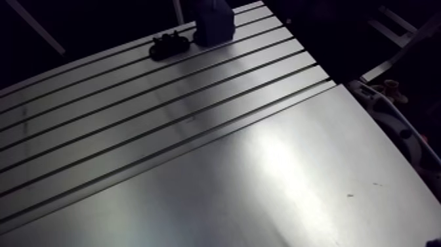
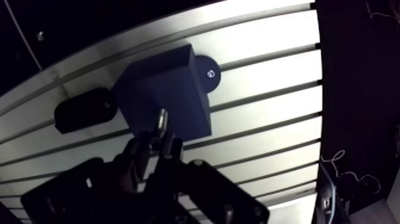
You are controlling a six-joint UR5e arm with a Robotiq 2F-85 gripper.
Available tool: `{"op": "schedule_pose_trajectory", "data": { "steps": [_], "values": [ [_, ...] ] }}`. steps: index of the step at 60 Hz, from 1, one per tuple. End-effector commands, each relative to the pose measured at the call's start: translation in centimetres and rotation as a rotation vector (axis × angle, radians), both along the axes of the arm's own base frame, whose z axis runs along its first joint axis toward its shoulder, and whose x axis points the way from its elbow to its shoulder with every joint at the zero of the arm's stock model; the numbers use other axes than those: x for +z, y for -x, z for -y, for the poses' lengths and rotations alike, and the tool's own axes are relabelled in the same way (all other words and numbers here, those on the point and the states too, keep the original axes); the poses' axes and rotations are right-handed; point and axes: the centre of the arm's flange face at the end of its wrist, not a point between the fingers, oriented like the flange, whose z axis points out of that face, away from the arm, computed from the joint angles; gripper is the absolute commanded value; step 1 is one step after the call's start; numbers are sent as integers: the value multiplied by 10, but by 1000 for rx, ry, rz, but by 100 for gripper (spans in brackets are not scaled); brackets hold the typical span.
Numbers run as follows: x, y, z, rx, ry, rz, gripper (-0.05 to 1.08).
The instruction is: Pick up the M10 bolt and insert it into the hole until fully seated.
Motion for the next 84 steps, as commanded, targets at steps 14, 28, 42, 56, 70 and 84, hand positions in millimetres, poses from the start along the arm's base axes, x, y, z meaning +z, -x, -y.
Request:
{"op": "schedule_pose_trajectory", "data": {
  "steps": [14, 28, 42, 56, 70, 84],
  "values": [
    [-9, 1, -1, -12, 1, 10, 79],
    [-2, 5, -3, -25, -31, -43, 0],
    [6, 8, 2, -16, -32, -58, 0],
    [64, -4, 52, 30, -43, -116, 0],
    [121, -57, 147, 125, -10, -202, 0],
    [156, -95, 170, 156, -26, -294, 0]
  ]
}}
